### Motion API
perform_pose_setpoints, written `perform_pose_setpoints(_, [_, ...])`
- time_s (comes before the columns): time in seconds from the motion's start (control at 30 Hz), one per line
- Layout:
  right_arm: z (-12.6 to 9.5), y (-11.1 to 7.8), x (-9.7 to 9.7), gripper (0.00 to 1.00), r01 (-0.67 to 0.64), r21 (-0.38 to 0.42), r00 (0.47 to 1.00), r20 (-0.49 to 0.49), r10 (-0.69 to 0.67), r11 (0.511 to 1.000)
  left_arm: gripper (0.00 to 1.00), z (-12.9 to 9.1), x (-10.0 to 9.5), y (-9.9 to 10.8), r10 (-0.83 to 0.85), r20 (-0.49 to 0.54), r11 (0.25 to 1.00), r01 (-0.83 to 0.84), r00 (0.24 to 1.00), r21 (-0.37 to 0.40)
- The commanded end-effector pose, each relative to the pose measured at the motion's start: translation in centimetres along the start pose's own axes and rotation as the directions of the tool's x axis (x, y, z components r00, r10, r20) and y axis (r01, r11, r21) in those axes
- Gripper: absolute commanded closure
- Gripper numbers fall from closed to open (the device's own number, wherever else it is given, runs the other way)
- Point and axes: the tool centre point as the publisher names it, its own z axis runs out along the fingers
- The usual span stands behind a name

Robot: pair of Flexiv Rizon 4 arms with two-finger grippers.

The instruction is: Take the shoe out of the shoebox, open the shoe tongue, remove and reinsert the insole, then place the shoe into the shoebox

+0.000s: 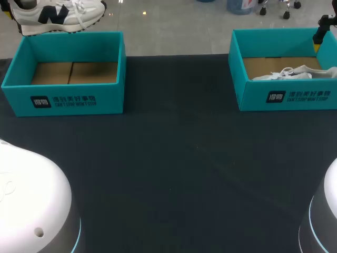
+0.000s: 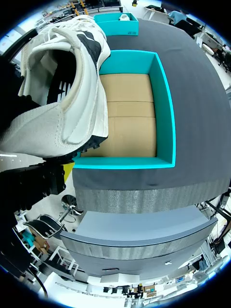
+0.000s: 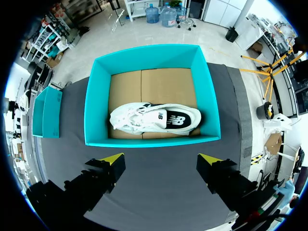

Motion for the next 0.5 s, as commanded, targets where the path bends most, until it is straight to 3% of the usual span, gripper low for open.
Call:
perform_pose_setpoints(0.03, [0.0, 0.0, 0.0, 0.0, -0.001, 0.0, 1.0, 0.0, 0.001, 1.0, 1.0, -0.2, 0.0, -0.3, -0.001, -0.001, 1.0, 0.001, 1.0, -0.006])
perform_pose_setpoints(0.17, [0.0, 0.0, 0.0, 0.0, -0.001, 0.0, 1.0, 0.0, 0.001, 1.0, 1.0, -0.2, 0.0, -0.3, -0.001, -0.001, 1.0, 0.001, 1.0, -0.006])
perform_pose_setpoints(0.5, [0.0, 0.0, 0.0, 0.0, -0.001, 0.0, 1.0, 0.0, 0.001, 1.0, 1.0, -2.5, -2.3, -4.4, 0.001, 0.007, 1.0, -0.001, 1.0, -0.008])
